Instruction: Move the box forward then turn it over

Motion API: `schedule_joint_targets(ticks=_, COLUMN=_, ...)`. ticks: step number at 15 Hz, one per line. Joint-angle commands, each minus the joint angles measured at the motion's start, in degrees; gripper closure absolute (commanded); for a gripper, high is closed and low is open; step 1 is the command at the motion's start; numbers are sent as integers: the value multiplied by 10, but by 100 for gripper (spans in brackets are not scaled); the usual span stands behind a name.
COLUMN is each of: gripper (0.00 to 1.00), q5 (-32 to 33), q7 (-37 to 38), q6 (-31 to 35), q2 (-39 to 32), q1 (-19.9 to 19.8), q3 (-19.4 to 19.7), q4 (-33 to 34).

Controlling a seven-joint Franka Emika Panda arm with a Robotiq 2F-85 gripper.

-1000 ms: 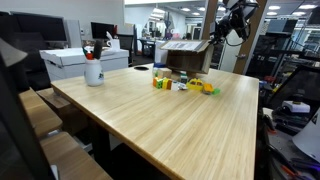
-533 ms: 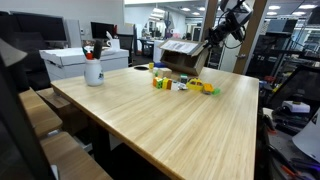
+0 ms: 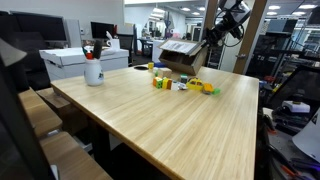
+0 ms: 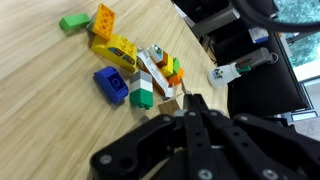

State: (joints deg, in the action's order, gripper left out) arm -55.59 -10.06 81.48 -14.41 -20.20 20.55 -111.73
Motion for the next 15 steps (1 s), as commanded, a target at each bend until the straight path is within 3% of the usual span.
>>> schedule_joint_targets(ticks=1, gripper=98, q5=-2, q7=17, q6=-7, q2=-15, q1=-9, q3=-7, q4=19)
schedule_joint_targets(ticks=2, gripper=74, q5=-1, q7=17, q6=-7, q2=-16, q1=-9, q3=-7, q4=21)
schedule_joint_targets(ticks=3, gripper=65, q5=5, q7=22, q6=13, q2=-10, q1=-5, q3=-5, q4=17)
schedule_joint_targets(ticks=9, gripper=31, q5=14, q7=23, q6=50, q2=4, q1=-2, q3=-5, q4=12)
schedule_joint_targets(ticks=13, gripper=4, q5=21, q7=19, q6=63, q2=11, q1=-1, q3=-6, q4=9)
schedule_joint_targets(ticks=15, gripper=0, q5=26, q7=20, q6=69, q2=17, q1=-1, q3=-5, q4=8)
